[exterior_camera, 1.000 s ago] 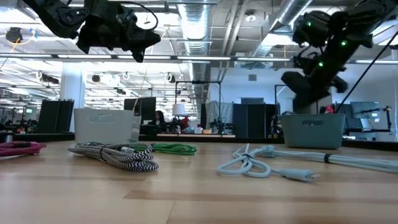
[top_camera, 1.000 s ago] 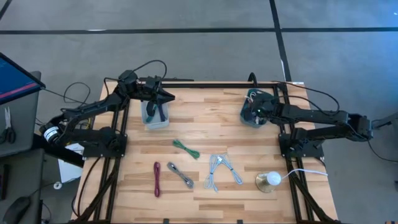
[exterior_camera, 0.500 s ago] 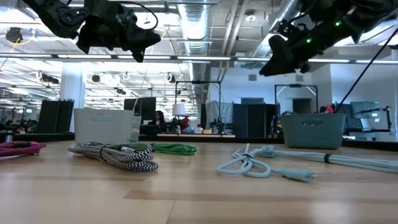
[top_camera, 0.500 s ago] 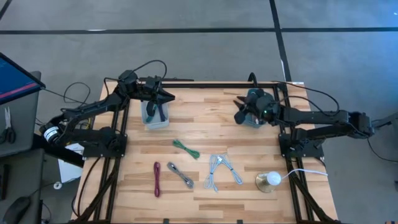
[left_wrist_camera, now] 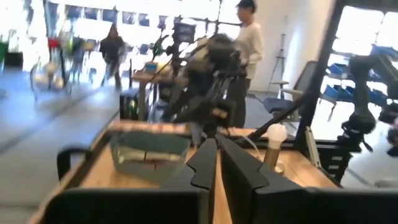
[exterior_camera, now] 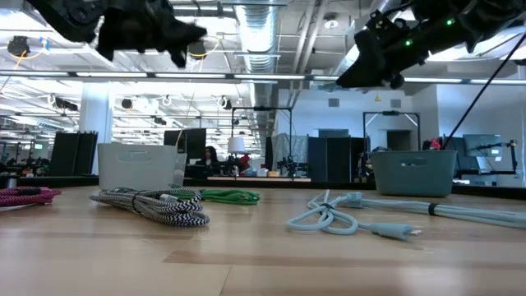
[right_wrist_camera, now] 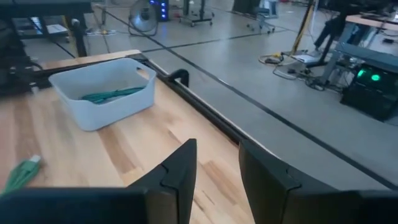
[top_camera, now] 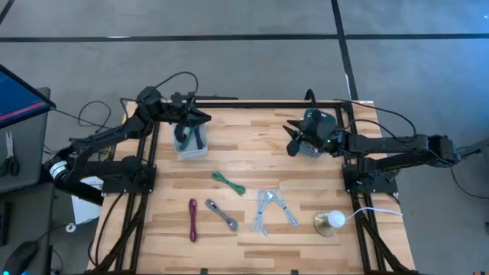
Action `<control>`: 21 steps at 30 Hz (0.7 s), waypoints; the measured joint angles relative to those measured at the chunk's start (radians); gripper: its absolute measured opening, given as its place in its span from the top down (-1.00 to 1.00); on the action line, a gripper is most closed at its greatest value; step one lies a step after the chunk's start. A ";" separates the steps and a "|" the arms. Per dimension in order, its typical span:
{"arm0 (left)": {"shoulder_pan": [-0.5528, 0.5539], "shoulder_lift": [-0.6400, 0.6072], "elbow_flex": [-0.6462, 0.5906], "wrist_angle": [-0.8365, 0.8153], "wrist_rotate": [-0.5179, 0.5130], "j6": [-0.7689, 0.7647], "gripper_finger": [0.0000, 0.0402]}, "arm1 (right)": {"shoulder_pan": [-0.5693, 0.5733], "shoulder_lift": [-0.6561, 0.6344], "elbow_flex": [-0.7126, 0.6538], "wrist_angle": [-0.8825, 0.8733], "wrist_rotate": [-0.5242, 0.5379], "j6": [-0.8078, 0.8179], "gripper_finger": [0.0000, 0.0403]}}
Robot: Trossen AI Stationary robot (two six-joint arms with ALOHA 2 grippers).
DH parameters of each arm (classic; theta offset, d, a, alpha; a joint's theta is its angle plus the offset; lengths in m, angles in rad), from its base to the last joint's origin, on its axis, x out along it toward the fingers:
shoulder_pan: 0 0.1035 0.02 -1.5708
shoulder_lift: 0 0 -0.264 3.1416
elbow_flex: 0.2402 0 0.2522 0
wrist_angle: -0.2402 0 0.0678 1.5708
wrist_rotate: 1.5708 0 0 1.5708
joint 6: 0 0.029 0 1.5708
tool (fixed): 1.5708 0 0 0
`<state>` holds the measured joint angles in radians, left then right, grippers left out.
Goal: Pick & Place USB Port
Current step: Put the blue USB cable into the blue bin
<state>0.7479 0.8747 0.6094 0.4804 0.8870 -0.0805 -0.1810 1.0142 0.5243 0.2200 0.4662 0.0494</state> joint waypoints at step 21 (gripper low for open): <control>-0.056 -0.272 -0.002 -0.488 -0.004 0.215 0.95 | 0.245 -0.002 0.022 -0.182 -0.001 0.138 0.44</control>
<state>0.6922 0.6027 0.6078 -0.0077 0.8830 0.1345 0.0640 1.0120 0.5464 0.0376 0.4649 0.1871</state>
